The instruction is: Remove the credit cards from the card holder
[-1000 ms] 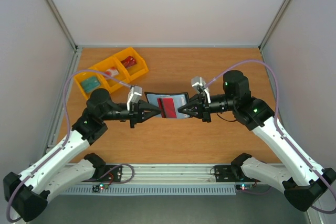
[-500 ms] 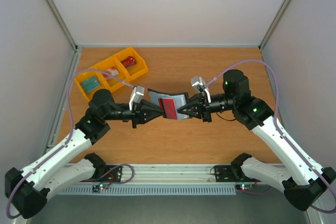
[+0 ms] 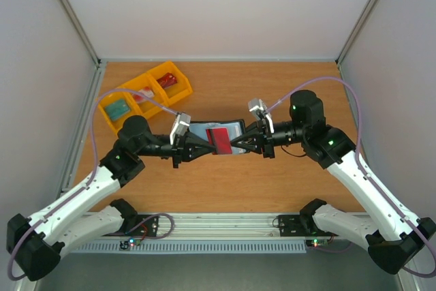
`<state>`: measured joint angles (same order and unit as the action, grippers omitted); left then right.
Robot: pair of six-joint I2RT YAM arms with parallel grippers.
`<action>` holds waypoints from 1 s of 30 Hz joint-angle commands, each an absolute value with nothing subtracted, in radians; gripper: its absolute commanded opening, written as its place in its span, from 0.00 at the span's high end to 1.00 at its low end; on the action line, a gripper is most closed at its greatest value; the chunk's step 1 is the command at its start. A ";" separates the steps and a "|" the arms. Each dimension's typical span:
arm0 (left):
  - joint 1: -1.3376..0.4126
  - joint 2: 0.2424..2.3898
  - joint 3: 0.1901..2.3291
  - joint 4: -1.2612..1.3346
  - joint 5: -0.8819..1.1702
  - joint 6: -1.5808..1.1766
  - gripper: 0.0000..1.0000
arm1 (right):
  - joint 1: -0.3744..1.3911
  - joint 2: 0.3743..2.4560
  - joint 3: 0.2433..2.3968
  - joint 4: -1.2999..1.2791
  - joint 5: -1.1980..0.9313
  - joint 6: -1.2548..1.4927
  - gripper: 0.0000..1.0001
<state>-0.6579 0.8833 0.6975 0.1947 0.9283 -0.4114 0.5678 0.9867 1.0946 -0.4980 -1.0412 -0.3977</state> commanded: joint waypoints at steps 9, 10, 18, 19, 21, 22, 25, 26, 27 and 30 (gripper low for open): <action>-0.536 0.817 0.709 -0.024 0.812 -0.360 1.00 | 0.464 0.956 1.084 -0.513 -0.967 -0.372 0.99; -0.524 0.816 0.715 -0.045 0.803 -0.354 1.00 | 0.447 0.958 1.079 -0.509 -0.972 -0.362 0.99; -0.486 0.840 0.837 -0.292 0.618 -0.241 1.00 | 0.333 0.948 1.045 -0.485 -0.886 -0.297 0.99; -0.486 0.879 0.896 -0.378 0.485 -0.196 1.00 | 0.328 0.951 1.044 -0.489 -0.865 -0.298 0.99; -0.486 0.986 1.047 -0.575 0.239 -0.055 1.00 | 0.322 0.954 1.036 -0.485 -0.840 -0.306 0.99; -0.486 1.061 1.137 -0.698 0.118 0.028 1.00 | 0.321 0.954 1.028 -0.473 -0.837 -0.306 0.99; -0.481 1.304 1.405 -0.904 -0.151 0.225 1.00 | 0.321 0.958 1.011 -0.438 -0.848 -0.312 0.99; -0.479 1.378 1.489 -0.951 -0.197 0.264 1.00 | 0.321 0.963 1.013 -0.440 -0.853 -0.317 0.99; -0.477 1.459 1.601 -0.989 -0.232 0.327 1.00 | 0.319 0.969 1.018 -0.443 -0.857 -0.325 0.99; -0.471 1.653 1.765 -1.007 -0.350 0.463 1.00 | 0.318 0.978 1.026 -0.446 -0.883 -0.329 0.99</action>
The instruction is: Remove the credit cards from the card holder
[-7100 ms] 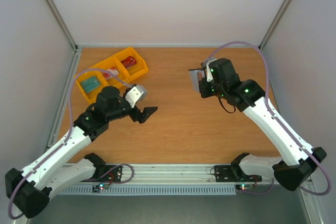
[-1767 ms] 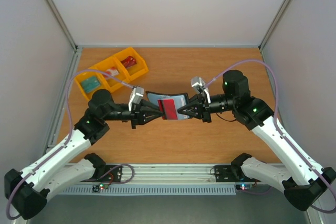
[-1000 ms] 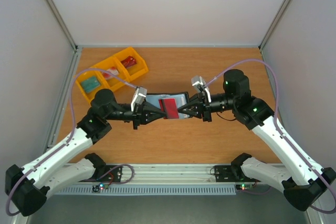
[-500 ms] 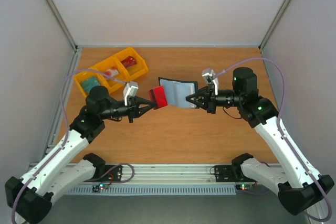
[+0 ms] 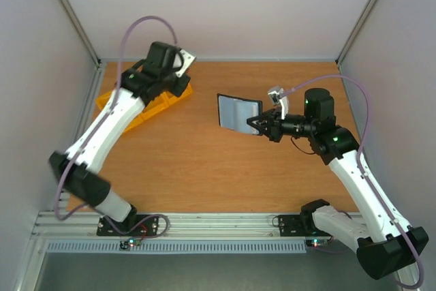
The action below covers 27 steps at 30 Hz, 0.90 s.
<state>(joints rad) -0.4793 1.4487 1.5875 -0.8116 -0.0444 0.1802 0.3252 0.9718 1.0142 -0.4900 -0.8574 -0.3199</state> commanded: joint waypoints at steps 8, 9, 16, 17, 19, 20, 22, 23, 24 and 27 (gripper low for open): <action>-0.390 1.988 1.958 -0.829 -0.508 0.739 1.00 | 0.316 0.968 1.027 -0.449 -0.918 -0.320 0.99; -0.378 2.028 1.991 -0.824 -0.524 0.761 1.00 | 0.316 0.974 1.031 -0.451 -0.917 -0.319 0.99; -0.338 2.201 2.049 -0.744 -0.573 0.876 1.00 | 0.316 1.016 1.057 -0.467 -0.922 -0.324 0.99; -0.332 2.223 2.066 -0.752 -0.577 0.876 1.00 | 0.316 1.019 1.061 -0.470 -0.920 -0.326 0.99; -0.317 2.267 2.112 -0.782 -0.586 0.862 1.00 | 0.316 1.019 1.062 -0.475 -0.916 -0.332 0.99; -0.312 2.287 2.134 -0.804 -0.586 0.843 1.00 | 0.316 1.019 1.061 -0.476 -0.916 -0.335 0.99; -0.302 2.310 2.146 -0.804 -0.588 0.830 1.00 | 0.315 1.018 1.057 -0.477 -0.914 -0.338 0.99; -0.301 2.318 2.142 -0.784 -0.592 0.832 1.00 | 0.315 1.020 1.057 -0.477 -0.912 -0.340 0.99; -0.301 2.325 2.140 -0.772 -0.597 0.841 1.00 | 0.316 1.024 1.057 -0.477 -0.913 -0.340 0.99; -0.302 2.360 2.153 -0.763 -0.605 0.853 1.00 | 0.314 1.033 1.061 -0.476 -0.920 -0.338 0.99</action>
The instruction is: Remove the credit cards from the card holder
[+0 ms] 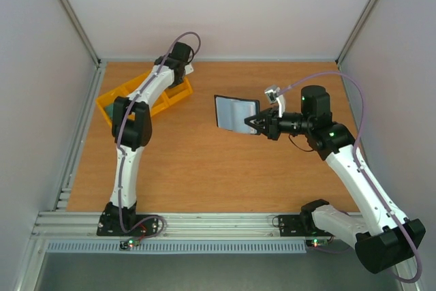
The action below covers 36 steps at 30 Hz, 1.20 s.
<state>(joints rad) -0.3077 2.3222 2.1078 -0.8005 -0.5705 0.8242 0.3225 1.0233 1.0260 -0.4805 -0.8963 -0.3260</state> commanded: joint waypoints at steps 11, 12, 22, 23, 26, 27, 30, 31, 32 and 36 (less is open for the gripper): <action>-0.279 2.415 2.128 -0.753 -0.638 0.840 1.00 | 0.314 1.019 1.058 -0.480 -0.931 -0.344 0.99; -0.277 2.417 2.128 -0.743 -0.642 0.844 1.00 | 0.314 1.019 1.058 -0.480 -0.934 -0.343 0.99; -0.277 2.456 2.149 -0.710 -0.667 0.917 0.82 | 0.314 1.014 1.055 -0.475 -0.950 -0.343 0.99; -0.277 2.455 2.150 -0.712 -0.665 0.918 0.73 | 0.314 1.013 1.055 -0.475 -0.951 -0.343 0.99; -0.277 2.442 2.150 -0.712 -0.657 0.920 0.50 | 0.314 1.010 1.051 -0.476 -0.954 -0.344 0.99; -0.277 2.437 2.149 -0.717 -0.652 0.919 0.47 | 0.314 1.009 1.051 -0.476 -0.955 -0.343 0.99; -0.278 2.411 2.155 -0.754 -0.613 0.896 0.39 | 0.314 1.009 1.049 -0.473 -0.962 -0.341 0.99; -0.277 2.396 2.155 -0.775 -0.591 0.888 0.36 | 0.314 1.009 1.049 -0.472 -0.965 -0.341 0.99; -0.277 2.383 2.156 -0.793 -0.572 0.876 0.33 | 0.314 1.008 1.049 -0.471 -0.968 -0.340 0.99; -0.277 2.359 2.191 -0.886 -0.493 0.837 0.22 | 0.314 1.008 1.048 -0.469 -0.974 -0.339 0.99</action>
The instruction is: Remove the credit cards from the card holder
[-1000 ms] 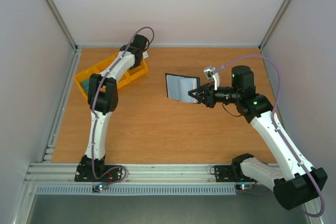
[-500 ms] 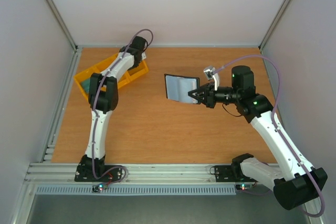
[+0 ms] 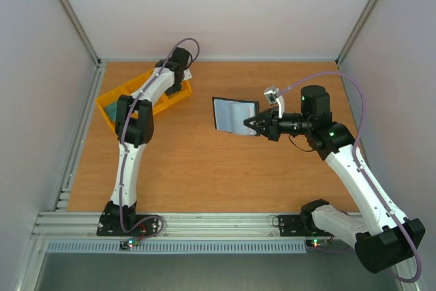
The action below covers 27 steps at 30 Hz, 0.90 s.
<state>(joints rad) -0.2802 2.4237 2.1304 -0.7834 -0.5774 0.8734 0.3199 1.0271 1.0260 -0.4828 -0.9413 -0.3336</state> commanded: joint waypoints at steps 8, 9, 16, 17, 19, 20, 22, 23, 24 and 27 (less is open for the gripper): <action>-0.277 2.258 2.226 -0.981 -0.332 0.713 0.18 | 0.314 0.992 1.044 -0.474 -0.980 -0.340 0.99; -0.277 2.232 2.226 -0.994 -0.307 0.701 0.18 | 0.314 0.990 1.046 -0.476 -0.982 -0.340 0.99; -0.276 1.941 2.143 -1.125 0.061 0.608 0.18 | 0.314 0.977 1.059 -0.484 -1.013 -0.348 0.99; -0.276 1.851 2.102 -1.134 0.150 0.609 0.19 | 0.314 0.974 1.061 -0.484 -1.024 -0.349 0.99; -0.277 1.708 2.004 -1.141 0.326 0.619 0.19 | 0.314 0.968 1.066 -0.483 -1.048 -0.351 0.99; -0.277 1.639 1.951 -1.147 0.424 0.626 0.19 | 0.314 0.964 1.069 -0.483 -1.059 -0.351 0.99; -0.277 1.526 1.864 -1.195 0.604 0.641 0.19 | 0.316 0.951 1.072 -0.481 -1.072 -0.349 0.99; -0.277 1.479 1.821 -1.221 0.690 0.638 0.19 | 0.316 0.944 1.072 -0.477 -1.077 -0.348 0.99; -0.276 1.425 1.739 -1.220 0.771 0.625 0.20 | 0.316 0.936 1.070 -0.468 -1.085 -0.343 0.99; -0.279 1.246 1.478 -1.043 1.066 0.526 0.20 | 0.319 0.920 1.051 -0.414 -1.141 -0.315 0.99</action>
